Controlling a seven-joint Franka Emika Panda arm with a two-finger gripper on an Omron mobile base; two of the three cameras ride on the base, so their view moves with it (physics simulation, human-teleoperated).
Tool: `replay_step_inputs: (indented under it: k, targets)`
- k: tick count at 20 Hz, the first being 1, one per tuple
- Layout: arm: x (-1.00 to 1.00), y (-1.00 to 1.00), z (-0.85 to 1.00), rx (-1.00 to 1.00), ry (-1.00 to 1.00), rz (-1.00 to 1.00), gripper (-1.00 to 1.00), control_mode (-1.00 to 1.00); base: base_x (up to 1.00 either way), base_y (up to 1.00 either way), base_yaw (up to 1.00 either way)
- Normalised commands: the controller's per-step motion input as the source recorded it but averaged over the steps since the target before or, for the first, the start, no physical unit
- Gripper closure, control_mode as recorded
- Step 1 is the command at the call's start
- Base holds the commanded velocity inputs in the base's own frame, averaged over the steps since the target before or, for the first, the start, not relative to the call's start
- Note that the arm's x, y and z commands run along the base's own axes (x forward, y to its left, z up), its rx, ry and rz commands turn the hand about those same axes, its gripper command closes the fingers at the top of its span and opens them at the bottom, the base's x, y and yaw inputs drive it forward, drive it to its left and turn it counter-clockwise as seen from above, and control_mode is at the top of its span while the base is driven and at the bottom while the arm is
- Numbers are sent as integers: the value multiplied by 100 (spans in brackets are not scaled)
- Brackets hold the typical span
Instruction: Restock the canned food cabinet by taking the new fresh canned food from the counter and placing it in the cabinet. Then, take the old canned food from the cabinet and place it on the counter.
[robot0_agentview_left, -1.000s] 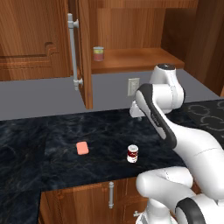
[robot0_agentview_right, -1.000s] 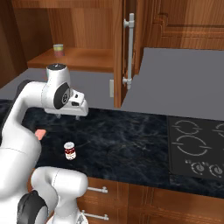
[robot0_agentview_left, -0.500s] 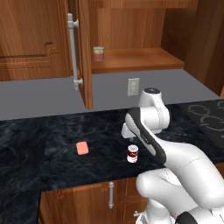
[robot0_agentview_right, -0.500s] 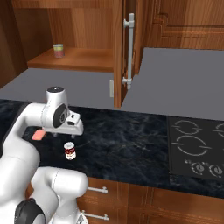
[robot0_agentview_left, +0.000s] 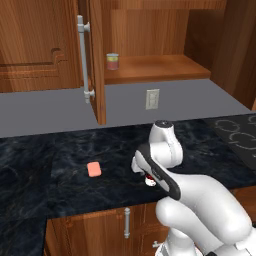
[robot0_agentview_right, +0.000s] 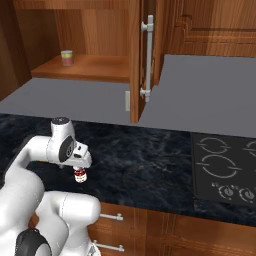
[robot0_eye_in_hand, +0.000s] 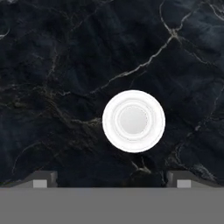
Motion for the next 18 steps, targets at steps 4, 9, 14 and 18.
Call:
replay_step_inputs:
  k: [4, 9, 14, 18]
  targets:
    - [11, 0, -36, 0, 0, -4, -100, -100, 0, 0, 0]
    - [10, 0, -17, 0, 0, -3, -100, -100, 0, 0, 0]
    - [14, 0, -16, 0, 0, -1, -100, -100, 0, 0, 0]
    - [29, 0, -18, 0, 0, -2, -100, -100, 0, 0, 0]
